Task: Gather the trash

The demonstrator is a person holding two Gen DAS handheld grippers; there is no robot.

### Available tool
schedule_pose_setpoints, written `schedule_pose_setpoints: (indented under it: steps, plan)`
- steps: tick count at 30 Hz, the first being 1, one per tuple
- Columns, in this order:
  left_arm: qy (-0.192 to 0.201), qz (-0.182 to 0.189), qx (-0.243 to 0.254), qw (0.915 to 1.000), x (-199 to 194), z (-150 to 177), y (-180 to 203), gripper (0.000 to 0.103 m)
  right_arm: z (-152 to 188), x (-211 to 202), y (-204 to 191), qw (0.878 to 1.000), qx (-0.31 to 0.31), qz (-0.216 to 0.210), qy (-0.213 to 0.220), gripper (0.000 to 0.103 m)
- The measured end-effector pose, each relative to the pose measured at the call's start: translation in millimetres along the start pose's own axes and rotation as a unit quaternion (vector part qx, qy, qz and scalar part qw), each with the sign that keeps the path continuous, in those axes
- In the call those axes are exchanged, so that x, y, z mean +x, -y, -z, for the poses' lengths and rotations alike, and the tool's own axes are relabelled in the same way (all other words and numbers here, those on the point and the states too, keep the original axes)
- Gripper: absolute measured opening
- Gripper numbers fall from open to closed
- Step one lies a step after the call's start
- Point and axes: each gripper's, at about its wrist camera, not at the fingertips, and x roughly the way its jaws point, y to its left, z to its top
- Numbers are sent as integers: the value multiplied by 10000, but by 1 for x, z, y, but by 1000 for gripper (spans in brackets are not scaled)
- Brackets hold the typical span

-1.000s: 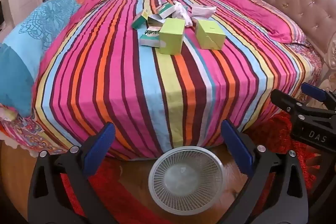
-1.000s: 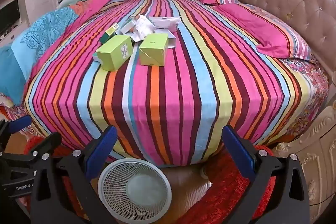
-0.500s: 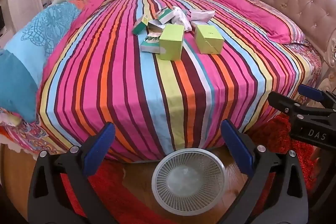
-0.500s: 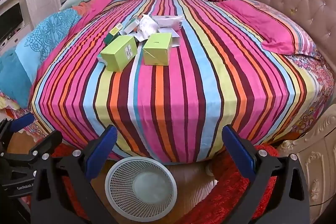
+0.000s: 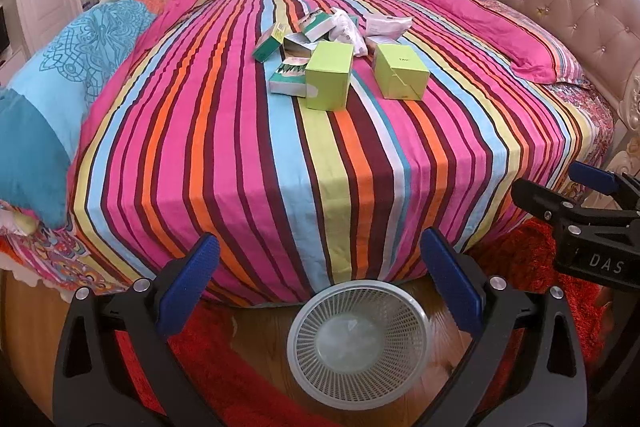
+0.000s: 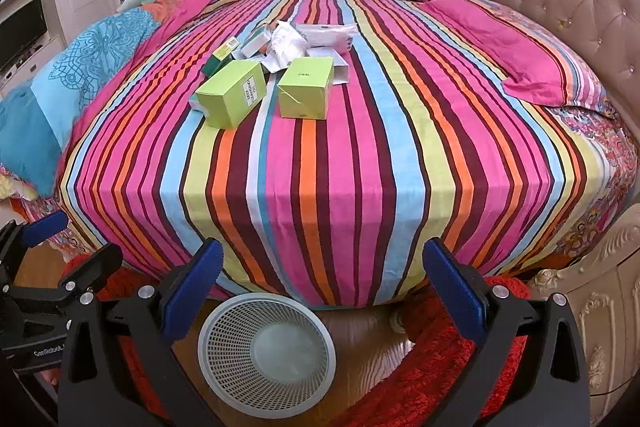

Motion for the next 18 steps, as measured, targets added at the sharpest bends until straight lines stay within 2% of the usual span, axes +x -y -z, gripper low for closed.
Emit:
schedule_pose_setpoints:
  steps: [18]
  plan:
    - [-64,37,-22,10000,4,3,1,97,1,1,-3,9999,-106,45,-57,96]
